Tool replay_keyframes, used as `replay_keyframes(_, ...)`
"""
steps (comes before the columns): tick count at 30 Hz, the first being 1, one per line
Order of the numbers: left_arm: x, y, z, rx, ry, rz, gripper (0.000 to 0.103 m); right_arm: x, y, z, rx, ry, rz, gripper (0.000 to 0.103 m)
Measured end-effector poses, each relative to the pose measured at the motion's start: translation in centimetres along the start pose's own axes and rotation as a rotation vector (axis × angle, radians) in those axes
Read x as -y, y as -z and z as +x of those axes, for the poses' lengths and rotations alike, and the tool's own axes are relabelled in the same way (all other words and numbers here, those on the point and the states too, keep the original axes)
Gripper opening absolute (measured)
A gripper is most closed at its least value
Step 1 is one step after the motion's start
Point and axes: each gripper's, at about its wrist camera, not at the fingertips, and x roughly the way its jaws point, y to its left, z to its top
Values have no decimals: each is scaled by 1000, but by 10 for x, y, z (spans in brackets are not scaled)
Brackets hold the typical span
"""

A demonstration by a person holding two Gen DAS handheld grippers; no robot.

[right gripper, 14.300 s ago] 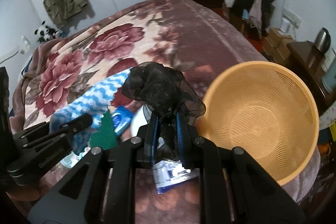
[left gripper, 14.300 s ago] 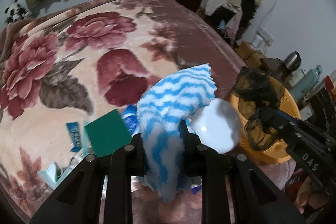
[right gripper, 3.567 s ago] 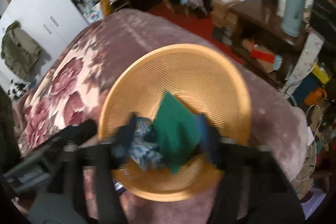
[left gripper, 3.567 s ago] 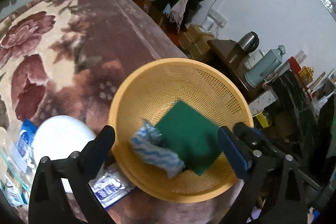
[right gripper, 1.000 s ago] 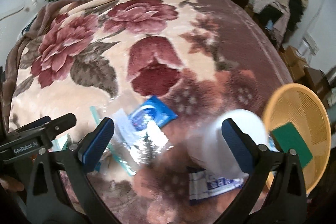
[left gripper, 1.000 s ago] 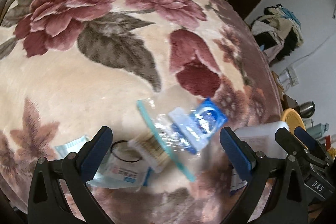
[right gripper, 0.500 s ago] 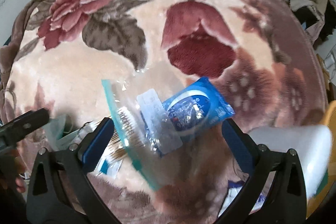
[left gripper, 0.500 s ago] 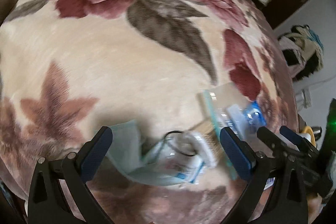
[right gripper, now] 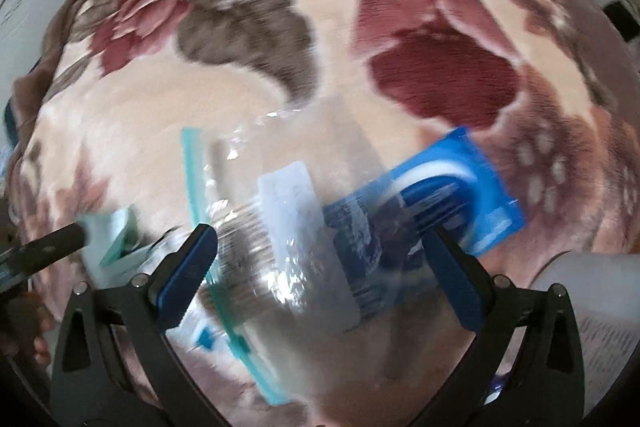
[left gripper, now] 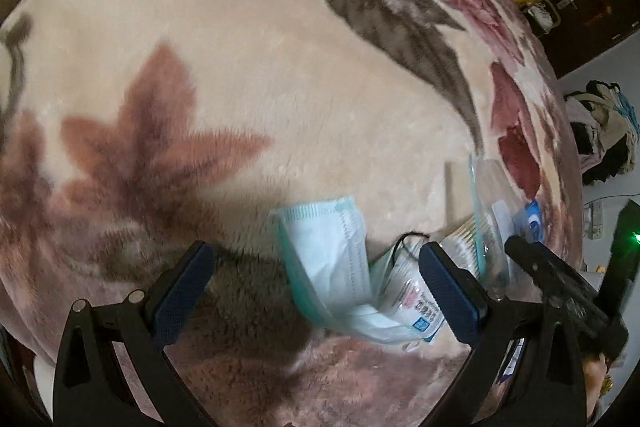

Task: Organize soft objects
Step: 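Move the left tool to the blue face mask while the right tool approaches the clear zip bag, then grasp the blue face mask with the left tool while the right tool grasps the clear zip bag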

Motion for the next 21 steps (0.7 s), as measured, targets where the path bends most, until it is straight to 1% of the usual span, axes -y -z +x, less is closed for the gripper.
replay_keyframes(3,2,9,9,-24,10,0,102,-16,9,2,-13,-24,-50,103)
replay_keyframes(7,4,16,21,-59,50,-28,102,-38,23,12,-37,9,-135,103)
replay_keyframes(10,4,20,29,-82,63,-52,101,-49,33,23,-76,13,-183,103)
replay_keyframes(12,2,19,28,-71,60,-80,96,-51,38,25,-73,34,-197,103)
replay_keyframes(13,1,18,27,-59,54,-90,85,-52,40,23,-66,33,-190,102)
replay_keyframes(14,0,17,26,-54,41,-89,78,-50,41,21,-61,23,-175,100)
replay_keyframes(15,0,17,27,-56,29,-83,75,-48,42,20,-62,14,-158,87)
replay_keyframes(16,0,17,27,-60,29,-79,65,-45,44,18,-66,18,-142,68)
replay_keyframes(17,0,17,28,-64,33,-76,53,-42,45,17,-69,5,-124,57)
replay_keyframes(18,1,16,28,-67,37,-71,49,-38,47,15,-75,-21,-104,36)
replay_keyframes(19,3,17,27,-64,37,-61,39,-36,49,13,-77,-43,-84,25)
replay_keyframes(20,3,17,26,-60,38,-53,26,-36,52,9,-68,-55,-76,21)
replay_keyframes(21,5,16,26,-58,39,-42,22,-38,54,6,-61,-63,-79,14)
